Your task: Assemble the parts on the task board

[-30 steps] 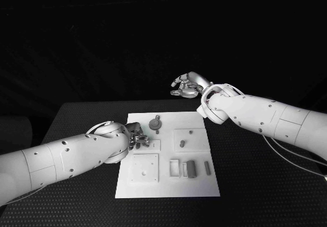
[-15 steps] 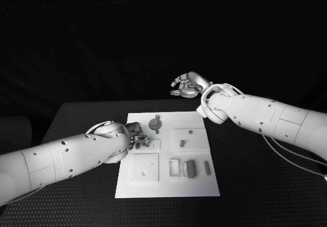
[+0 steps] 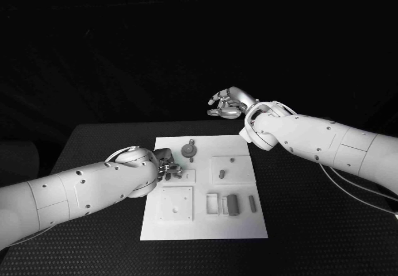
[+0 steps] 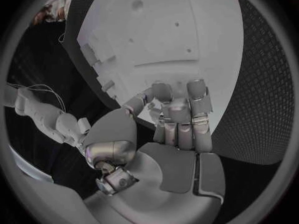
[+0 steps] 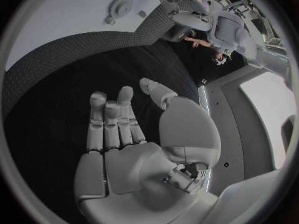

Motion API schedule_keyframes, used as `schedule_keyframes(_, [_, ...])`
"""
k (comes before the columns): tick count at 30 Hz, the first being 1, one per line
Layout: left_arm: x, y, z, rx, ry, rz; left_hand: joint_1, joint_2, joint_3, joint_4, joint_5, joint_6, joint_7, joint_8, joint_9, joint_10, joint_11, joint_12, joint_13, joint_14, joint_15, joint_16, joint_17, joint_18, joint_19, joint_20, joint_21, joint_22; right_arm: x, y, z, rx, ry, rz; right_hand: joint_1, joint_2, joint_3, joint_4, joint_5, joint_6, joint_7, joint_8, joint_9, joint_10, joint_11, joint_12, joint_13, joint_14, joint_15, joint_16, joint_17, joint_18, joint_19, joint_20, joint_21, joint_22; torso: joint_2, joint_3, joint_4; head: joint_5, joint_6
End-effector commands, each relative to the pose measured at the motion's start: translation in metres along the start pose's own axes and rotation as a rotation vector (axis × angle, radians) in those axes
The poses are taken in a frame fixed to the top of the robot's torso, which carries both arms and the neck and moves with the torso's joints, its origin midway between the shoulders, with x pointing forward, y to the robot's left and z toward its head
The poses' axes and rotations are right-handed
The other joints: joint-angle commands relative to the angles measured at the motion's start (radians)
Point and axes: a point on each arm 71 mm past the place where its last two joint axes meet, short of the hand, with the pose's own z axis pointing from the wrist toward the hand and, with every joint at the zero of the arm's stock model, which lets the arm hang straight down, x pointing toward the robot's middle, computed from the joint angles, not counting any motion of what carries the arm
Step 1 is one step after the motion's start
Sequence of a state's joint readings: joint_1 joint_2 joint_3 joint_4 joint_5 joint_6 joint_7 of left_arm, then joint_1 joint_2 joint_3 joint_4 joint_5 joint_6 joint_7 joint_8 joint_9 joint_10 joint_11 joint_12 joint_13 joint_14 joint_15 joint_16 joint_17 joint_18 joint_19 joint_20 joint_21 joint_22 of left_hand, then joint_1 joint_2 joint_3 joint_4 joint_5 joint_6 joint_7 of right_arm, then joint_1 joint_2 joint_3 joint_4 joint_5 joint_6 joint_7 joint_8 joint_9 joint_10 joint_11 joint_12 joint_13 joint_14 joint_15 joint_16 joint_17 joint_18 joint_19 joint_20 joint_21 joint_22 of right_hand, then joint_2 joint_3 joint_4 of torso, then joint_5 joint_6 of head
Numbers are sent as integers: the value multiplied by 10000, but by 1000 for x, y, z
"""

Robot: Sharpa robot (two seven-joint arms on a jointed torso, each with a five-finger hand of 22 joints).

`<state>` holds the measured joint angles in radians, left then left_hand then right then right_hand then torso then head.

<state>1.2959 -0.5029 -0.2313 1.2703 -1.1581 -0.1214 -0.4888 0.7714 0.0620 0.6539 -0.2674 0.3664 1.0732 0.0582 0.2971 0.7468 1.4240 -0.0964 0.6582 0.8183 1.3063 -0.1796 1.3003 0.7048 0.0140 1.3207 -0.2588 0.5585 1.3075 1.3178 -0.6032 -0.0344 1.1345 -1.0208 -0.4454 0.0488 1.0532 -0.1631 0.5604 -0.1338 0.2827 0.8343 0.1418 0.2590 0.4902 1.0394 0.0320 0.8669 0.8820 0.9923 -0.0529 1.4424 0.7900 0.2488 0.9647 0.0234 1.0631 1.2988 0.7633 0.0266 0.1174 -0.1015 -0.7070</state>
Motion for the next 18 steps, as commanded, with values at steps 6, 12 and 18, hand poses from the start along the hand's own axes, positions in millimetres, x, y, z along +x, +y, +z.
schedule_keyframes(6, [13, -1, 1, -189, 699, 1098, 12, 9, 118, -36, 140, 1512, -511, 70, -10, 23, -57, 97, -8, -217, -263, 137, -73, -21, 165, -120, 80, 225, 1, 1, 0, -87, 115, 1, -4, 101, -55, -25, 42, 205, 268, -38, -15, -911, 262, -4, -13, -53, 52, -55, -9, 130, -54, -8, -49, 13, 0, -1, 0, 9, -6])
schedule_keyframes(12, [15, -4, 1, -87, 692, 1683, 32, 9, 128, -43, 161, 1513, -512, 72, -7, 23, -58, 108, -9, -218, -263, 158, -90, -23, 169, -118, 90, 226, 1, 1, 0, -85, 128, 0, -6, 102, -56, -27, 42, 204, 268, -38, -15, -913, 262, -3, -14, -55, 53, -54, -9, 130, -55, -6, -50, 14, -2, -6, 1, 12, 4])
schedule_keyframes(18, [15, -6, 1, -108, 712, 1916, 63, 17, 144, -52, 209, 1517, -512, 76, -3, 20, -59, 121, -11, -221, -262, 188, -119, -25, 171, -114, 103, 227, 1, 1, 0, -81, 128, 0, -8, 103, -57, -28, 42, 204, 269, -38, -16, -913, 262, -2, -14, -55, 53, -54, -9, 130, -55, -5, -50, 15, -1, -2, 1, 8, 1])
